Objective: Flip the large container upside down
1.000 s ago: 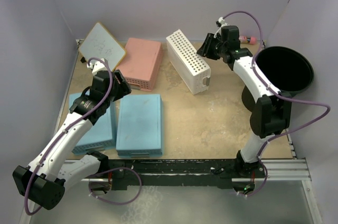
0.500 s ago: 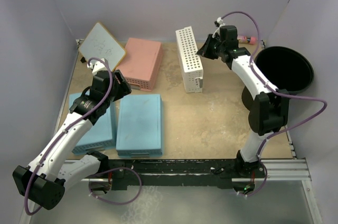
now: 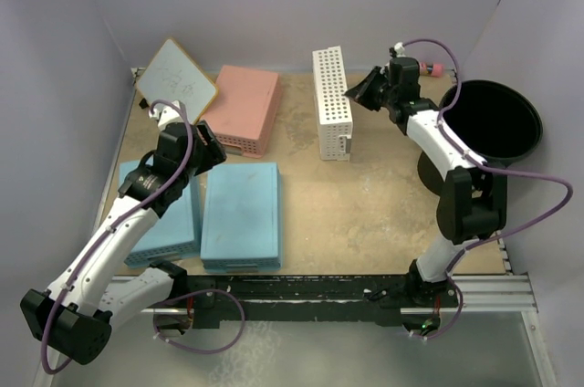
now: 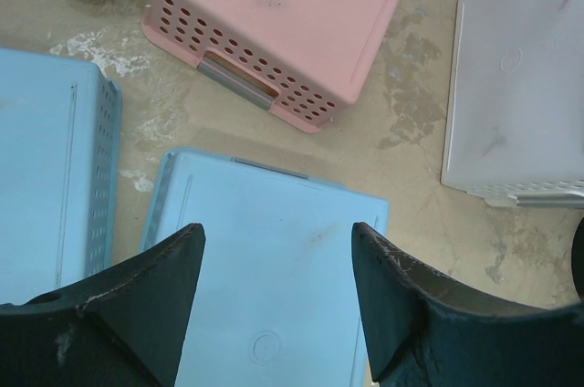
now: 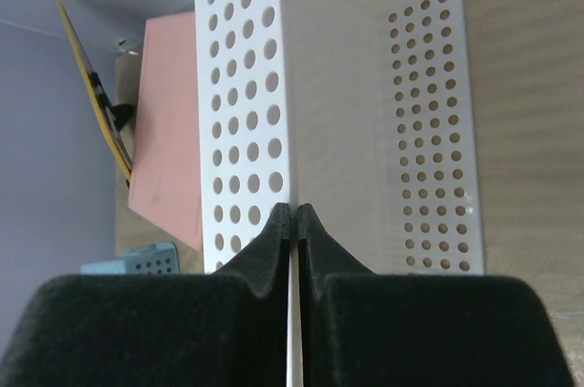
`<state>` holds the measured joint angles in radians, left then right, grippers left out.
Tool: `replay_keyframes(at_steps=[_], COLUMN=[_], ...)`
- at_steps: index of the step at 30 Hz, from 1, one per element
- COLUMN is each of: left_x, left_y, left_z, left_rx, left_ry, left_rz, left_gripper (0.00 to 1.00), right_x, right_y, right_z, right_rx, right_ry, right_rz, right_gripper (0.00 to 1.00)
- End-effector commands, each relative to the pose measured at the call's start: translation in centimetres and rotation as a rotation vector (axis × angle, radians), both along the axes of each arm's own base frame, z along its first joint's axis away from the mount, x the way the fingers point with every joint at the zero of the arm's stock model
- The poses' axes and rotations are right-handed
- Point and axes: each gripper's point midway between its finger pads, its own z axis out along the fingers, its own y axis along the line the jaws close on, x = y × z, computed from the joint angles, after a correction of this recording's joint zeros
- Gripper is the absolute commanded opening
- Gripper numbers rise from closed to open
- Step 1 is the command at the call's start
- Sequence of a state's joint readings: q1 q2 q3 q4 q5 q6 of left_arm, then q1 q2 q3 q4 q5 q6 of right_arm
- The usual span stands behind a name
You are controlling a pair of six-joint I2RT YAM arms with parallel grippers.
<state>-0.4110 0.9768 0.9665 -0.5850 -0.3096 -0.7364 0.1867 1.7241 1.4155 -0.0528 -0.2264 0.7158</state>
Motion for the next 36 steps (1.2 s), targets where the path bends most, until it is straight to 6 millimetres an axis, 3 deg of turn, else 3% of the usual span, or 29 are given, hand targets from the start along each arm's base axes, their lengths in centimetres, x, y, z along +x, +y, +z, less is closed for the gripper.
replay_keyframes(at_steps=[1, 7, 21, 26, 36], left_x=[0.0, 0.0, 0.1, 0.0, 0.0], left_y=[0.2, 0.3, 0.1, 0.2, 0.0], left_z=[1.1, 1.1, 1.0, 1.1, 0.9], left_rx=[0.003, 0.009, 0.001, 0.002, -0.001], left_ry=[-0.051, -0.052, -0.05, -0.05, -0.047], left_rz=[-0.01, -0.006, -0.014, -0.011, -0.02], left_gripper=[0.63, 0.63, 0.63, 0.63, 0.63], right_x=[-0.4, -0.7, -0.8, -0.3, -0.2], right_y=[-2.1, -4.3, -7.3, -7.9, -7.6], right_z=[-0.4, -3.2, -6.3, -7.8, -8.3], right_rx=[0.093, 0.205, 0.076, 0.047, 0.051], right_ry=[0.017, 0.079, 0.136, 0.169, 0.178], right_rz=[-0.094, -0.113, -0.25, -0.271, -0.256], right_gripper=[0.0, 0.0, 0.0, 0.0, 0.0])
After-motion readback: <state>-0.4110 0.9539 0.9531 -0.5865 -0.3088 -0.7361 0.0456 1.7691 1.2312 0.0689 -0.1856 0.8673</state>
